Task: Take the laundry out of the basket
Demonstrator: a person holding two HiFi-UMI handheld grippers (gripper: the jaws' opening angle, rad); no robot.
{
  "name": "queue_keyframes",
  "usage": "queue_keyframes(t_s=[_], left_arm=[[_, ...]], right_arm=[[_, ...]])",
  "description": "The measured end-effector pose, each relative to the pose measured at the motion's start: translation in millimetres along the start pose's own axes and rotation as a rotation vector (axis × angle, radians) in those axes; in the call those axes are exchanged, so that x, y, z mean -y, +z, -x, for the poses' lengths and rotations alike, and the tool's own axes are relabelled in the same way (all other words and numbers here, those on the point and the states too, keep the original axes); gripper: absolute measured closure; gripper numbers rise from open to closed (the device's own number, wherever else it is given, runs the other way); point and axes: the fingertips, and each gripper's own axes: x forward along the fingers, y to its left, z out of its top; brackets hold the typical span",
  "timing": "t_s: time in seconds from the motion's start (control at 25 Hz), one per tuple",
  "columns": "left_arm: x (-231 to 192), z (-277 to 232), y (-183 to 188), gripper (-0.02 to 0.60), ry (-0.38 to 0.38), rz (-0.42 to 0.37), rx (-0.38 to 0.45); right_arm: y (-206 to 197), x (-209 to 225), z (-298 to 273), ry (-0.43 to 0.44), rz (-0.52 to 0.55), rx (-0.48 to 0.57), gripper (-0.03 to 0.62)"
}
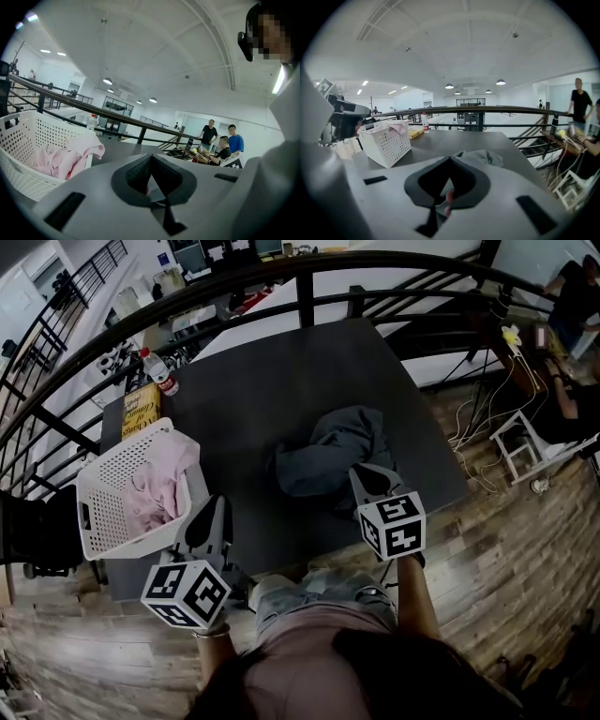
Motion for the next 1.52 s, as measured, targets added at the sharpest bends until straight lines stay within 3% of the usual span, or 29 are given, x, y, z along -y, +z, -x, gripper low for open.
queue_keyframes(t_s=[0.52,1.08,1.52], left_arm=[[-36,14,13,0.583,-0.074,0.013,-0.013],[-100,36,53,0.583,-0.143,0.021,0.006],[-181,79,72,0.583,-0.107,0.045,0.023]], right_arm=[[20,-47,-3,-0.035,-0.028,0.028,0.577],[89,-135,-17,-0.006,0.028,0.140,0.576],[112,-228,-45,0.074,0.098,0.124,0.564]])
